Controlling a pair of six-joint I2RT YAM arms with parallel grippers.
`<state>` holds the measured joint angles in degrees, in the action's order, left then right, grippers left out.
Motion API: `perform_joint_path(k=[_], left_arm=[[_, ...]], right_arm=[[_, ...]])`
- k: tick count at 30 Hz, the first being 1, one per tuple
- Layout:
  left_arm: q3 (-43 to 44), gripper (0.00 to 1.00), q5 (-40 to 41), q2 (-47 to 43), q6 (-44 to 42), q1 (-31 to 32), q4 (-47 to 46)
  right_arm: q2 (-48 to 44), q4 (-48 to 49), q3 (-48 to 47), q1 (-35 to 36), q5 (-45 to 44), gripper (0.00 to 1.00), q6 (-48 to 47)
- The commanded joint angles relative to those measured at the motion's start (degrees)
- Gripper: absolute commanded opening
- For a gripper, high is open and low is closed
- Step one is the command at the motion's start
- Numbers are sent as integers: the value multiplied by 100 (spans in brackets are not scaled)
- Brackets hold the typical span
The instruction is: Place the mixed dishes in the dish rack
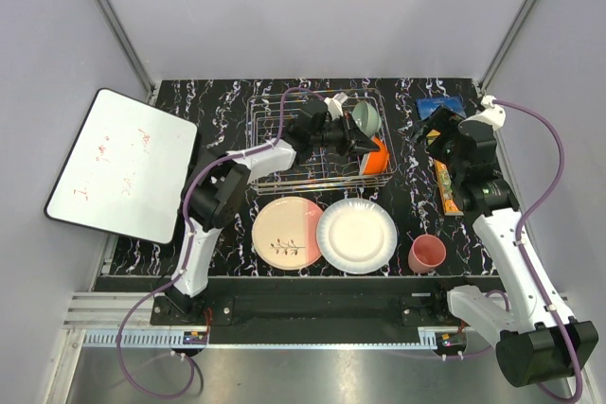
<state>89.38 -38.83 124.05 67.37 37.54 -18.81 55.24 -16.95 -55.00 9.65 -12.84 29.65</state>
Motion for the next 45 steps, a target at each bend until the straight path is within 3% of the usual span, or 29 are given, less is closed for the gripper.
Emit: perform_joint_path(k=[1,2,4,6,7,10,12,15,21,24,28,30,36,45], left_arm=[[0,16,-37,-363,-216,-45,-18],[26,26,-46,-373,-259,-54,156],[18,30,-63,-416,-365,-62,316],[-17,41,-46,-460,-435,-54,430],[-44,52,-72,-487,-505,-62,474],[-62,54,-160,-548,-620,-63,518],[-18,64,-230,-592,-699,-80,588],[44,66,-379,-697,-892,-132,676],[193,80,-775,-1101,-1506,-317,1263],[307,84,-933,-1453,-2577,-440,2375],[396,94,-733,-2006,-4955,-484,4171],[256,99,-556,-2367,-5687,-528,4847],[-289,99,-3,-3193,-7201,-546,5992],[-729,99,631,-3871,-7959,-599,6469]], right_arm=[[-14,166,-28,19,-87,100,32],[21,148,-37,19,-78,100,50],[39,87,-89,19,-61,100,76],[74,34,-124,19,-61,100,94],[83,-1,-133,28,-69,100,120],[92,-106,-142,19,-70,100,173],[101,-255,-160,28,18,100,225],[118,-562,-90,19,299,100,392],[-13,-880,700,19,1827,100,919],[-285,-1073,1140,28,2259,100,1087],[-497,-1319,1466,19,2523,100,1175],[-445,-1399,1589,37,2628,100,1166],[-68,-1258,1958,28,2717,100,1052],[600,-652,2442,28,2804,100,868]])
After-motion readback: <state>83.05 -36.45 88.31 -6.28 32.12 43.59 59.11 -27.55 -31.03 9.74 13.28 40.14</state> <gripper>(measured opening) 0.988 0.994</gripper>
